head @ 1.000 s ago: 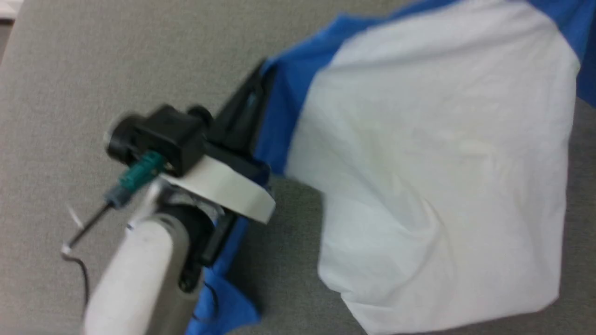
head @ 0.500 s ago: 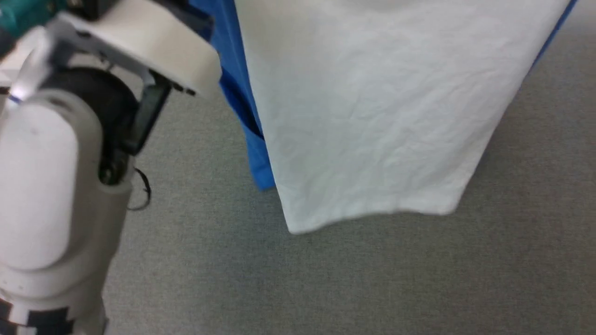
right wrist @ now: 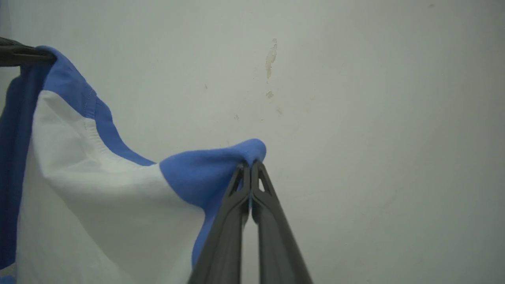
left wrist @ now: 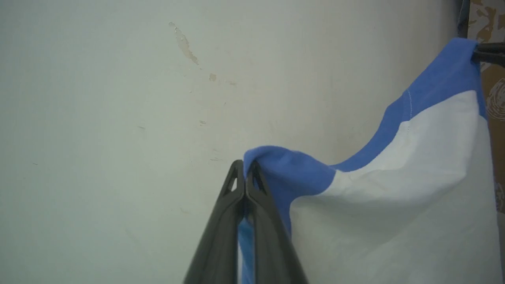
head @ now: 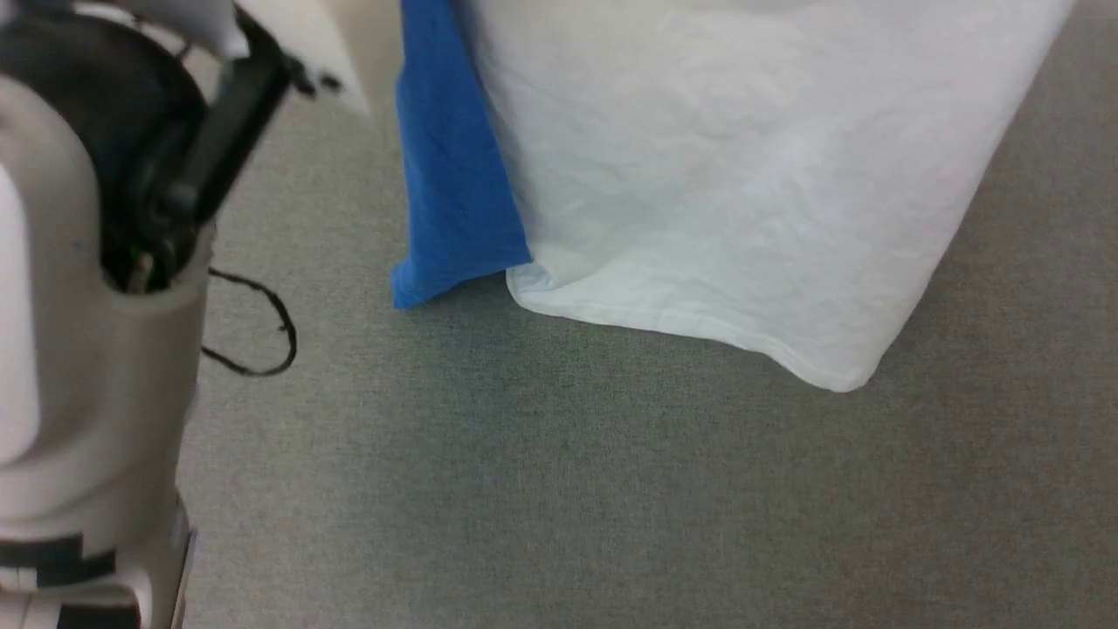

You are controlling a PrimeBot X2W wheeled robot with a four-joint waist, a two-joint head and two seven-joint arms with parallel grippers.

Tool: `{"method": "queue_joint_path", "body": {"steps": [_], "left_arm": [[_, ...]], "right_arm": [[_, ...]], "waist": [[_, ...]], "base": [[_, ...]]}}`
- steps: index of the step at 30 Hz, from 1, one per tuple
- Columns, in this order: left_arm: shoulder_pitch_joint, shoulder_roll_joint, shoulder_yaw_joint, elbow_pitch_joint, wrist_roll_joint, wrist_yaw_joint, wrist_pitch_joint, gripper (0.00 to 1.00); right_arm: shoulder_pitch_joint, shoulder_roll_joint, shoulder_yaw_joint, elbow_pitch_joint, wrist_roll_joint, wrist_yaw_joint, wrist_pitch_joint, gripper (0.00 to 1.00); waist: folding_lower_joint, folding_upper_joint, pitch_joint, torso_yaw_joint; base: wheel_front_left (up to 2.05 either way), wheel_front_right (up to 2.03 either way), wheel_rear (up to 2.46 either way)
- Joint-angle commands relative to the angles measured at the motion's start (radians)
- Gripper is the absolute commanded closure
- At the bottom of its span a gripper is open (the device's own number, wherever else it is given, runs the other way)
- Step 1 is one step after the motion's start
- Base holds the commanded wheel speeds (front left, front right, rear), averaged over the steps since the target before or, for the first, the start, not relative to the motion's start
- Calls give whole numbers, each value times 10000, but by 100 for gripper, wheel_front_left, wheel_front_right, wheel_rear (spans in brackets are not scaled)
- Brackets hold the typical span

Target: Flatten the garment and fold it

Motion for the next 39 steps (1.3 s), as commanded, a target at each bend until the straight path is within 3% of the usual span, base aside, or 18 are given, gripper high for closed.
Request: {"method": "queue_joint_path", "body": {"steps": [1,7,14,20,29,34,39], "left_arm": [[-497,-138,177,181,-44,230,130,100],[-3028,-426,471,1484,817,784,-341,100],[-6589,-1069,316,3841,2047,1202,-2537,100],[-8141,-1126,209,5244,2617,1297,-4497,100],[-7239,-573,-197,4860,2798,839,-6418,100],[-5481,-337,-525,3250,2582,680,-6396,100],[-3540,-118,-796,1408,2596,991,-6059,100]], "right_arm": [[-476,5,25,237,71,-9,158,100],[-2979,-6,454,1536,-381,-9,304,100],[-6702,505,1141,3896,-1551,-9,-727,100],[-8391,557,1897,5335,-2117,-9,-1727,100],[-8539,-475,3234,5664,-1410,-9,-3310,100],[-7318,-1350,3515,4741,-356,-9,-4172,100],[-5445,-2198,2995,3502,379,-9,-4648,100]], "waist": [[0,-1,828,-151],[0,-1,2731,-209],[0,-1,4454,-80],[0,-1,5285,54],[0,-1,6422,205],[0,-1,6321,189],[0,-1,5879,185]], "base": [[0,0,0],[0,0,0],[0,0,0],[0,0,0],[0,0,0],[0,0,0],[0,0,0]]}}
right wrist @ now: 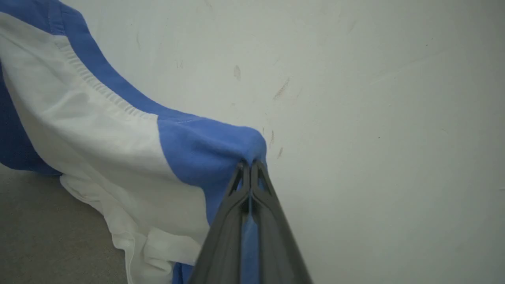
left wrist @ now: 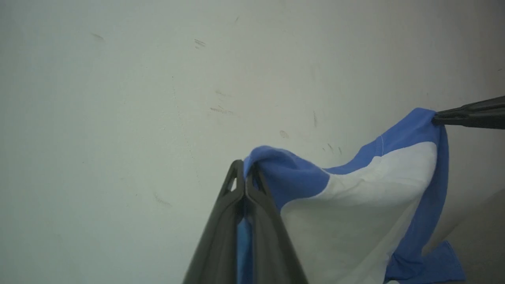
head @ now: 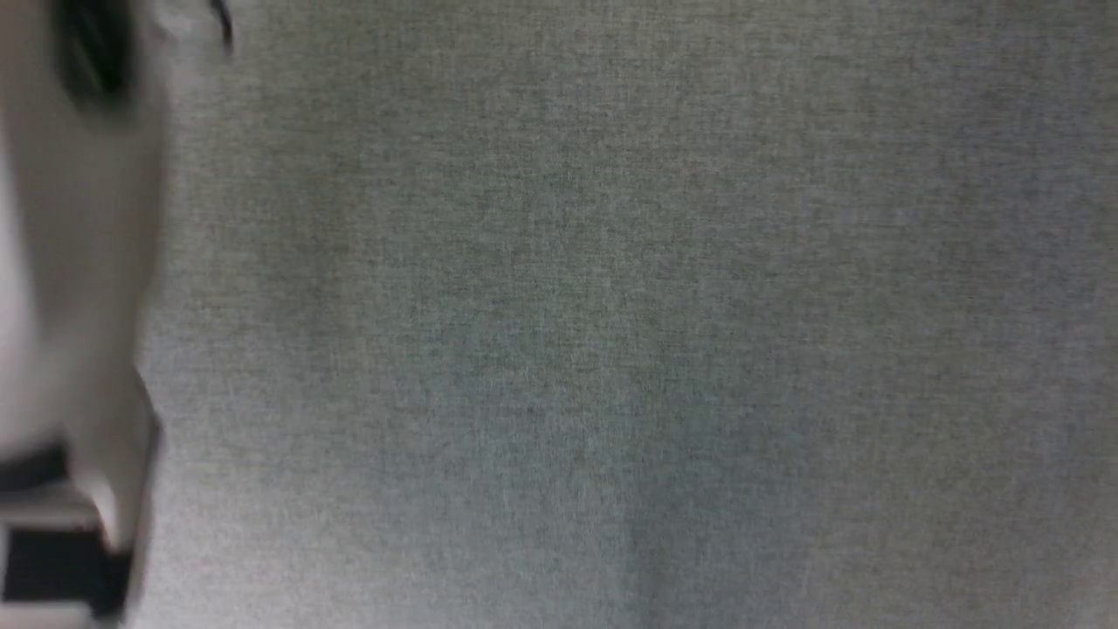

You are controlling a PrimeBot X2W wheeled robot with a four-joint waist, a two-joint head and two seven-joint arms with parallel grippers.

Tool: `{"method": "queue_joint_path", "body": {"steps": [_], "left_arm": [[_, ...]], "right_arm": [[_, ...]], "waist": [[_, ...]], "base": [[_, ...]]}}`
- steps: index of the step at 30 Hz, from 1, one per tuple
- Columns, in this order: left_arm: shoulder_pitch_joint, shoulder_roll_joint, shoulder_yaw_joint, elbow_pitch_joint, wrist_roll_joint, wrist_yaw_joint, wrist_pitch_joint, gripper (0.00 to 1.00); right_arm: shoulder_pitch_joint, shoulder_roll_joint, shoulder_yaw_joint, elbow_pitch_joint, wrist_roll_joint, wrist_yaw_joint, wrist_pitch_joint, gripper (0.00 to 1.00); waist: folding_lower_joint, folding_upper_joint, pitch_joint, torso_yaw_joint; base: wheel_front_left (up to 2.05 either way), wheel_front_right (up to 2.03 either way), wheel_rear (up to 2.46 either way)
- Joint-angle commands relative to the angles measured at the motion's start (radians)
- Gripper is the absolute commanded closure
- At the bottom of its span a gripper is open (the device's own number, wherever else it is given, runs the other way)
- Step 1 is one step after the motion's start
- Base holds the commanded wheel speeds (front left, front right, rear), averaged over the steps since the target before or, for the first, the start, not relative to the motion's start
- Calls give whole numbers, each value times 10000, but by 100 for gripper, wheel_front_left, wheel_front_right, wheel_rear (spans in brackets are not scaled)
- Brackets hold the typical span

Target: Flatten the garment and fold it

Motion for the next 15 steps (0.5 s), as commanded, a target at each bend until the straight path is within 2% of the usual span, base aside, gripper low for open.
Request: {"method": "queue_joint_path", "body": {"steps": [1,4,7,9,15], "left_arm": [[635,99,-49,-524,-5,184,115,100],[2274,286,-299,-1863,97,544,363,100],[3940,416,-653,-2922,133,865,432,100],[5013,604,-1004,-3382,248,980,421,100],[7912,761,-1752,-3794,438,1785,21,100]], "right_arm": [[711,-210,-310,-361,223,-21,-121,100],[2573,-525,-1205,-1158,499,-21,-371,100],[4654,-420,-2218,-1861,563,-21,-516,100],[6100,-118,-2880,-2310,438,-21,-547,100],[10004,1217,-4098,-3498,-197,-21,-421,100]], "waist": [[0,0,-441,-3],[0,0,-826,-40],[0,0,-1230,-111],[0,0,-1507,-168],[0,0,-2289,-236]], "base": [[0,0,0],[0,0,0],[0,0,0],[0,0,0],[0,0,0]]}}
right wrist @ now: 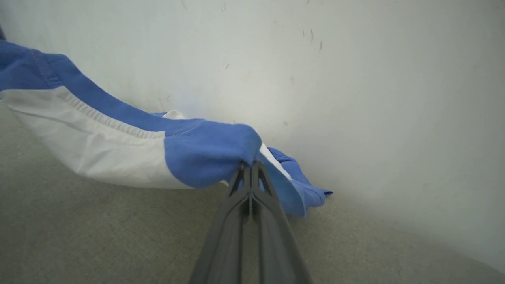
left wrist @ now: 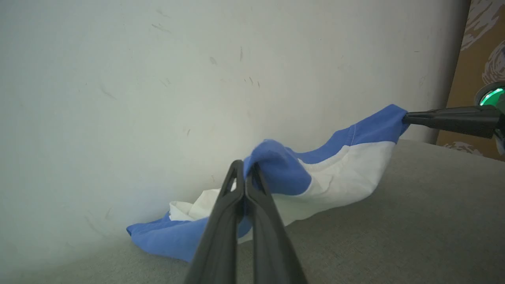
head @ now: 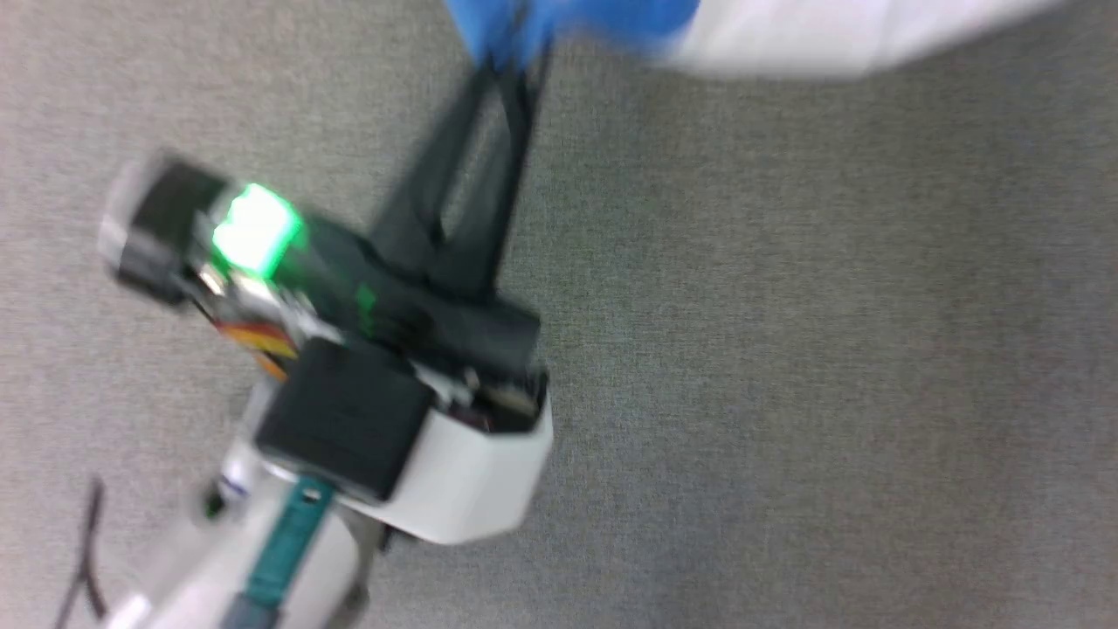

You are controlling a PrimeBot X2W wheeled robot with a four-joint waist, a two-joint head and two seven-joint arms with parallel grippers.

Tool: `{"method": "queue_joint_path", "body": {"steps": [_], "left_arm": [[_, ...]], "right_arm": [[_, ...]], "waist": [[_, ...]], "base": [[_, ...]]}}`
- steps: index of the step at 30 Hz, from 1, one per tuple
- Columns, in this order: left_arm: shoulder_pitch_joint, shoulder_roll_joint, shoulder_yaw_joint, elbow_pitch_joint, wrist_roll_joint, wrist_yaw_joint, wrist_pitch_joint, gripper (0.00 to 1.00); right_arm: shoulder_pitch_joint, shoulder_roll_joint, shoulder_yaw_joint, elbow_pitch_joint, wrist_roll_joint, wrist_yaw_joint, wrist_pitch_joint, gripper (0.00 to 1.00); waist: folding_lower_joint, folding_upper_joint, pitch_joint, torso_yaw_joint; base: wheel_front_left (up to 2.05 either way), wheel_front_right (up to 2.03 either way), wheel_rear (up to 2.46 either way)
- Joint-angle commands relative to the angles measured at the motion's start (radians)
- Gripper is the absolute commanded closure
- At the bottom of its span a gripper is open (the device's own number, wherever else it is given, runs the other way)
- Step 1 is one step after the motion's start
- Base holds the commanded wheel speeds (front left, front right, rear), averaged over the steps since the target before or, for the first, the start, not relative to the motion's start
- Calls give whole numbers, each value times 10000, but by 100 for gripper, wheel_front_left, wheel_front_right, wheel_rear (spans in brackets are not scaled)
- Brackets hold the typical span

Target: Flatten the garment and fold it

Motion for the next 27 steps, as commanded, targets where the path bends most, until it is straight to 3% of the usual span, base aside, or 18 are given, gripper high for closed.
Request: {"method": "queue_joint_path", "body": {"steps": [1,4,12,19,27], "left_arm": [[540,79,-136,40,114,195,-113,100],[1601,129,-417,308,-148,377,-148,100],[3890,382,-931,1419,-1793,246,635,100],[5155,756,-1274,2133,-3285,-226,1836,100],[5543,815,-1621,2911,-3959,-822,1919,100]], "right_arm": [[643,323,-190,-211,-133,-21,13,100],[1890,834,-385,-539,-421,-21,101,100],[4373,1579,-67,-578,-729,-21,712,100],[5864,1521,144,-81,-681,-21,1702,100],[6582,1236,577,719,-313,-21,2244,100]], "waist": [[3,-1,-620,-80],[3,-1,-925,-71],[3,-1,-2223,11],[3,-1,-3040,17],[3,-1,-3574,46]], "base": [[0,0,0],[0,0,0],[0,0,0],[0,0,0],[0,0,0]]}}
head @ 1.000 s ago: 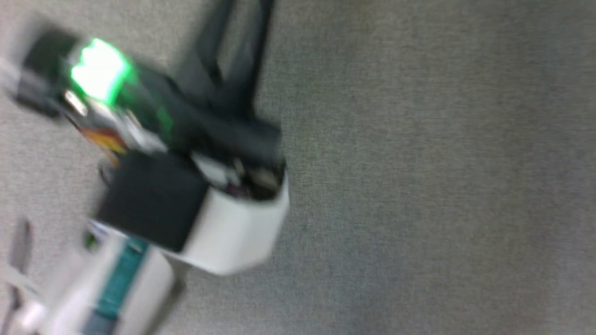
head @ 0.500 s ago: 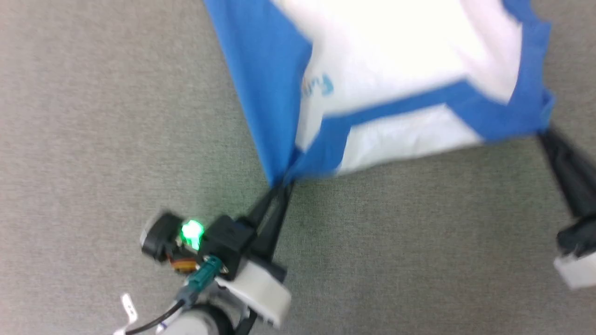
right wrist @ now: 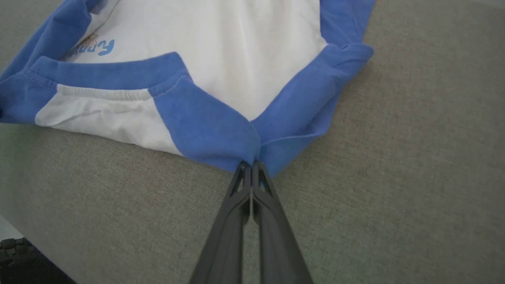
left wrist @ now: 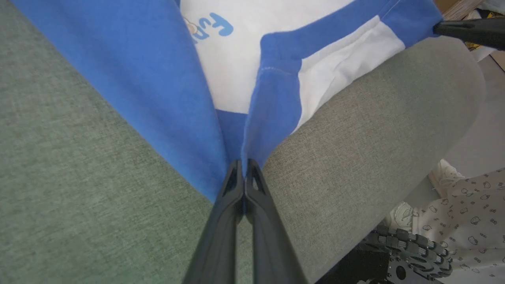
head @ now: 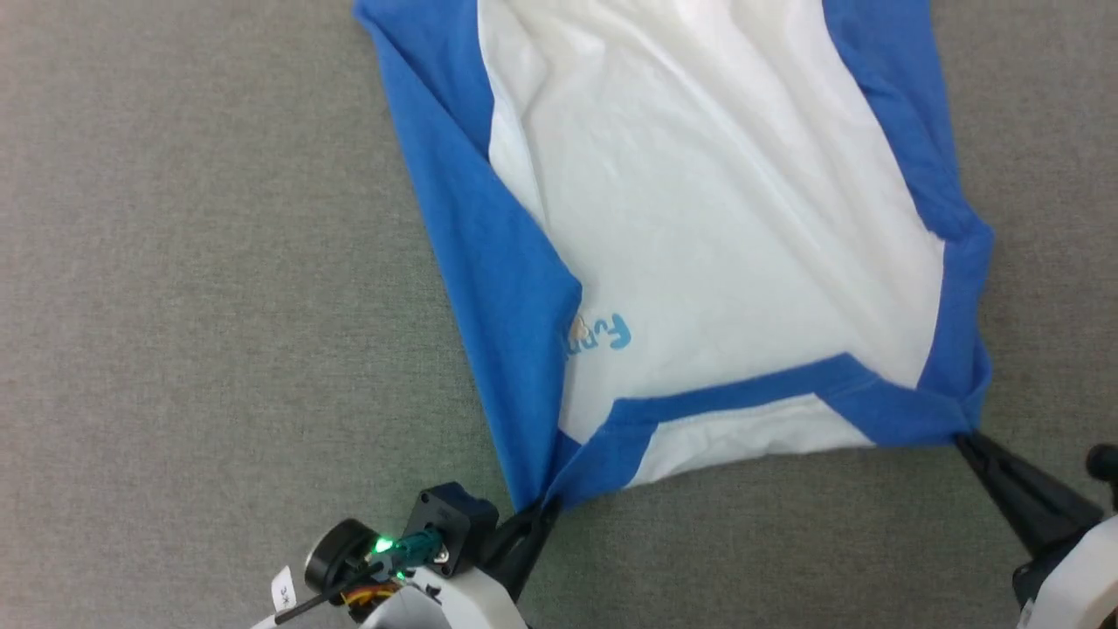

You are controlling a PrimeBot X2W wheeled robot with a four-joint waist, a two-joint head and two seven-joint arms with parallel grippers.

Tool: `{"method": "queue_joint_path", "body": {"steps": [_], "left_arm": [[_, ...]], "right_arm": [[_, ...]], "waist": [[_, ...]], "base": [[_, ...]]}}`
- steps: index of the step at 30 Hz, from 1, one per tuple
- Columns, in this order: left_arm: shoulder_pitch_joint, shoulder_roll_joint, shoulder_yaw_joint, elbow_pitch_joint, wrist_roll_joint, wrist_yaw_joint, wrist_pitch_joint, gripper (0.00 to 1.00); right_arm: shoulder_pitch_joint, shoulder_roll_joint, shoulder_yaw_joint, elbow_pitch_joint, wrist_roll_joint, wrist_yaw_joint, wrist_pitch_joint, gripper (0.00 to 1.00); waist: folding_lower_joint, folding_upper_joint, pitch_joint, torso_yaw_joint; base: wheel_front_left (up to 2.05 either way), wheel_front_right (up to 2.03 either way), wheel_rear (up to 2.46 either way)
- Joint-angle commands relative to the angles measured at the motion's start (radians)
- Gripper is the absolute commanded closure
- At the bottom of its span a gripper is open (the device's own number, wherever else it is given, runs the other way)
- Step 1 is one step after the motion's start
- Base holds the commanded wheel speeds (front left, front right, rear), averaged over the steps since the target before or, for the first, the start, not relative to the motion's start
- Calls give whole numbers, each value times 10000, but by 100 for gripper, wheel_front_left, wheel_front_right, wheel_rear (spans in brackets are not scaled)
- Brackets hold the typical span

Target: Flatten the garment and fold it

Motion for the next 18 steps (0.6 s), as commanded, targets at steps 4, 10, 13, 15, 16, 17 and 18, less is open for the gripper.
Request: {"method": "queue_joint_path", "body": {"steps": [4,10,13,15,16,17,18], "left_arm": [[444,15,-104,378,-518,-187,174,100],[822,206,-81,551,-884,-141,454,100],[856,182,-90,698,-857,-140,289,100],[801,86,-122,861,-767,-183,30,100],[762,5,-137,973,-762,-224,-104,100],[706,-60,-157,1098,-737,-274,-229,100],[628,-121,-159,1209,-681,-308,-391,100]], "right_arm": [[492,-29,402,236,320,-21,434,100],[809,46,650,322,435,-21,634,100],[826,143,748,475,424,-21,590,100],[780,193,806,639,371,-21,501,100],[747,238,823,738,359,-21,447,100],[708,276,847,836,340,-21,397,100],[664,319,864,935,319,-21,340,100]], "waist": [[1,0,-468,58],[1,0,-647,28],[1,0,-703,13],[1,0,-720,21],[1,0,-741,34],[1,0,-767,47],[1,0,-798,60]], "base": [[0,0,0],[0,0,0],[0,0,0],[0,0,0],[0,0,0],[0,0,0],[0,0,0]]}}
